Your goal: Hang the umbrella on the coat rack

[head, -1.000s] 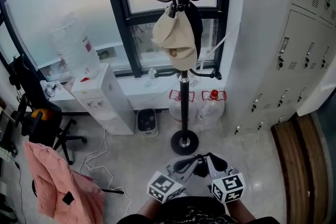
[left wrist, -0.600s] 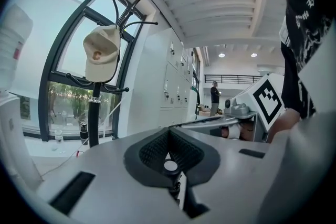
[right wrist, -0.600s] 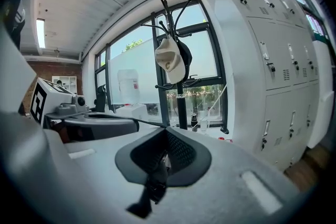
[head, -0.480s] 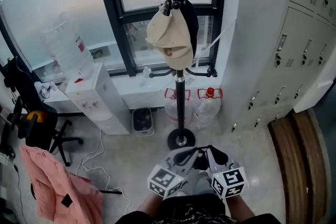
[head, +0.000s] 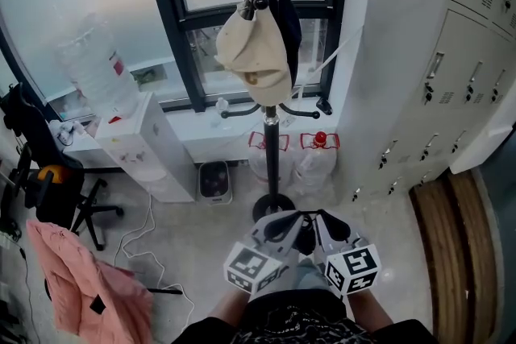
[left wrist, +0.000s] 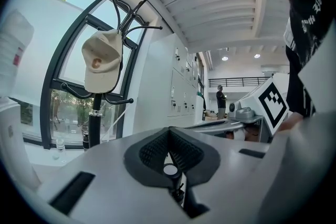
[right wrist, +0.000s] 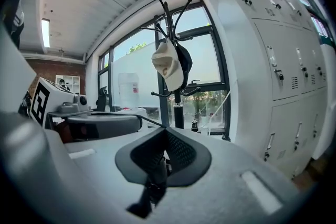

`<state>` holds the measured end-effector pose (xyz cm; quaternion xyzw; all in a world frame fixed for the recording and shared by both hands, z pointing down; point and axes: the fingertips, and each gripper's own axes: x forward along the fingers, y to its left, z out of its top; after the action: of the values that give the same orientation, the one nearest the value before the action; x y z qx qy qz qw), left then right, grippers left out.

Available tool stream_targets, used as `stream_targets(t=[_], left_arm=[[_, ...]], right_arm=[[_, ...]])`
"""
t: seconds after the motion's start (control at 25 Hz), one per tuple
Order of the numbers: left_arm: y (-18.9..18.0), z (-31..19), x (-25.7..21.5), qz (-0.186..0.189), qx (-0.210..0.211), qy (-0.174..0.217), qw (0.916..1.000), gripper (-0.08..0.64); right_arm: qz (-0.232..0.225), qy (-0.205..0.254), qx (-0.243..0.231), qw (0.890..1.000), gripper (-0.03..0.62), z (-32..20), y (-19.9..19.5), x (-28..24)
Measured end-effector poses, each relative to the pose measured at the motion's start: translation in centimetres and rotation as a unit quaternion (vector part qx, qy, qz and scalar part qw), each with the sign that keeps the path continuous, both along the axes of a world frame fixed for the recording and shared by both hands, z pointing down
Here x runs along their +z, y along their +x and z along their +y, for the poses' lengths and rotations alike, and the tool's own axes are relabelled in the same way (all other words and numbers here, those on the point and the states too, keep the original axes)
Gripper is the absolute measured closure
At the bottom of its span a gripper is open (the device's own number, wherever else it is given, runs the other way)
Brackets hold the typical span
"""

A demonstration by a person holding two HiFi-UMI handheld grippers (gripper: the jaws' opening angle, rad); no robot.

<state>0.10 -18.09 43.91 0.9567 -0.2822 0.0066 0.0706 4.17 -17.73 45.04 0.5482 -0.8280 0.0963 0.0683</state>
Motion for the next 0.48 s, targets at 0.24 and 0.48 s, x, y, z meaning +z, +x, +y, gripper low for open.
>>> stream_targets(t=[0.24,0.48], left_arm=[[0.9,-2.4,-1.1,0.005,-0.009,0.009,0.9999,0.551],[1.7,-5.1,-2.4,0.000,-0.025,0.024,0.9994,0.551]], right_arm=[[0.004,0.009,-0.005,1.000,0.588,-2.6,0.9,-0.9],[0.005,0.029,-0.005,1.000,0.589,-5.2,1.7,-2.5]])
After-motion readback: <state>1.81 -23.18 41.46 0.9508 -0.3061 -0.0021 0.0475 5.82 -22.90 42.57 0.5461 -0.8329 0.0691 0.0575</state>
